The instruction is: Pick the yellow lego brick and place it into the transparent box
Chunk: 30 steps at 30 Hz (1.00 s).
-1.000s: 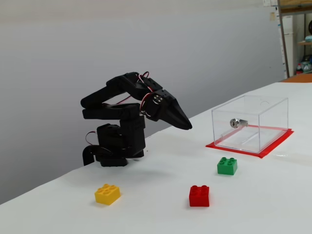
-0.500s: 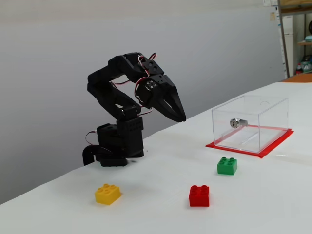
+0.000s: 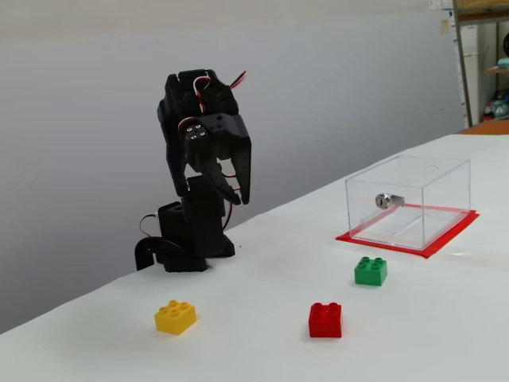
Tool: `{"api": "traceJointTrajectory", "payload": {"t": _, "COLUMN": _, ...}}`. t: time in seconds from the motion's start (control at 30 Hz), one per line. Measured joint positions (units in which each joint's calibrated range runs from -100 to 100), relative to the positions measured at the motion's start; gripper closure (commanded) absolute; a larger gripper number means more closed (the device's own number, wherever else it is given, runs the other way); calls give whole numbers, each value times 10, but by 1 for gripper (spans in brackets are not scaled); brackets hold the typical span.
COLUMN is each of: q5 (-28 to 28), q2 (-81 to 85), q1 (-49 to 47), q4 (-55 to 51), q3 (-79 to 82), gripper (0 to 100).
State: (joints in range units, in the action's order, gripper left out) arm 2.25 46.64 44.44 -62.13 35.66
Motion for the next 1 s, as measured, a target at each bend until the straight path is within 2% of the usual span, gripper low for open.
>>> {"api": "traceJointTrajectory", "payload": {"t": 0.17, "q5": 36, "q2": -121, "q1": 74, "q4": -81, "q3": -89, "gripper": 98}}
{"api": "traceJointTrajectory", "payload": {"t": 0.4, "q5": 64, "q2": -251, "q1": 144, "q4": -115, "q3": -189, "gripper": 98}}
{"api": "traceJointTrajectory", "payload": {"t": 1.0, "q5": 87, "q2": -370, "q1": 263, "q4": -139, "q3": -194, "gripper": 98}}
